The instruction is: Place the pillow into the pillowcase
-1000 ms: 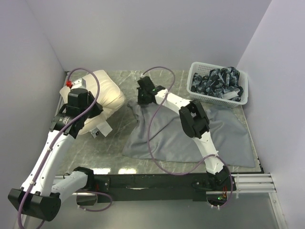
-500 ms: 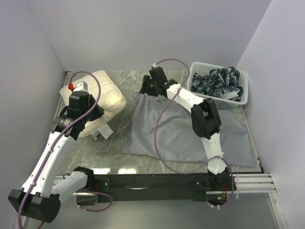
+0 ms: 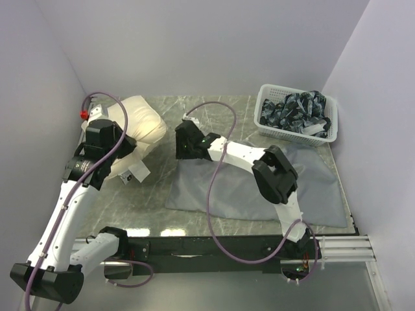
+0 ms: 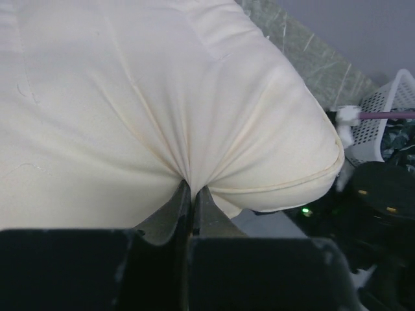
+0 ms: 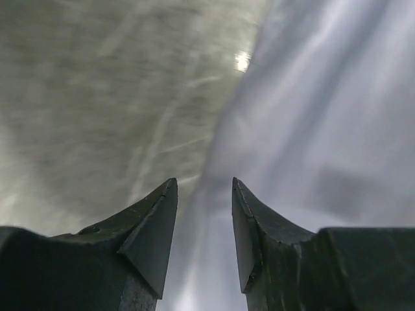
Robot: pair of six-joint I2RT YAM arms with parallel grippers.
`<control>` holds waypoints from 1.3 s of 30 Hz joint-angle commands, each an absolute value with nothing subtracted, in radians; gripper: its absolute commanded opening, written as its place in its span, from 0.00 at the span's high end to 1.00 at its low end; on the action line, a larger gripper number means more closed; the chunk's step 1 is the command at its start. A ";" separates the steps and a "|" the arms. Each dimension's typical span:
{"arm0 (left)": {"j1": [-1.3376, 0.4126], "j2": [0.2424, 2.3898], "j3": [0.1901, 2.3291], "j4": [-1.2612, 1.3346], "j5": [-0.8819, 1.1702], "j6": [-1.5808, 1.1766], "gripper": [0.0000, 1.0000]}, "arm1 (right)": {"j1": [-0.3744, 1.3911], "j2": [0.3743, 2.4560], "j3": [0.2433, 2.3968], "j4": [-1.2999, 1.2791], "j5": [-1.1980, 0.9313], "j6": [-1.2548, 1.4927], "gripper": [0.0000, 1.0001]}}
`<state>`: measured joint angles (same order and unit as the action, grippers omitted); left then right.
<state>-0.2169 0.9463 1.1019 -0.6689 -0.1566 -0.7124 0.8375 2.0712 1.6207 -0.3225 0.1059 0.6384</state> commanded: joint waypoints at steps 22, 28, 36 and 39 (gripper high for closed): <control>-0.215 1.003 0.960 -0.459 -0.037 -0.726 0.99 | 0.801 1.855 1.261 -0.100 0.052 0.680 0.80; -0.213 0.993 0.907 -0.448 -0.046 -0.727 0.99 | 0.793 1.888 1.275 -0.098 -0.002 0.650 0.69; -0.215 0.983 0.882 -0.448 -0.052 -0.719 0.99 | 0.822 1.914 1.318 -0.115 0.037 0.663 0.64; -0.213 0.986 0.867 -0.437 -0.048 -0.726 0.99 | 0.833 1.946 1.345 -0.135 0.046 0.663 0.64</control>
<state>-0.2173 1.0119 0.8719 -0.5274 -0.0494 -0.7231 0.8131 1.9038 1.2858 -0.1337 0.0185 0.6647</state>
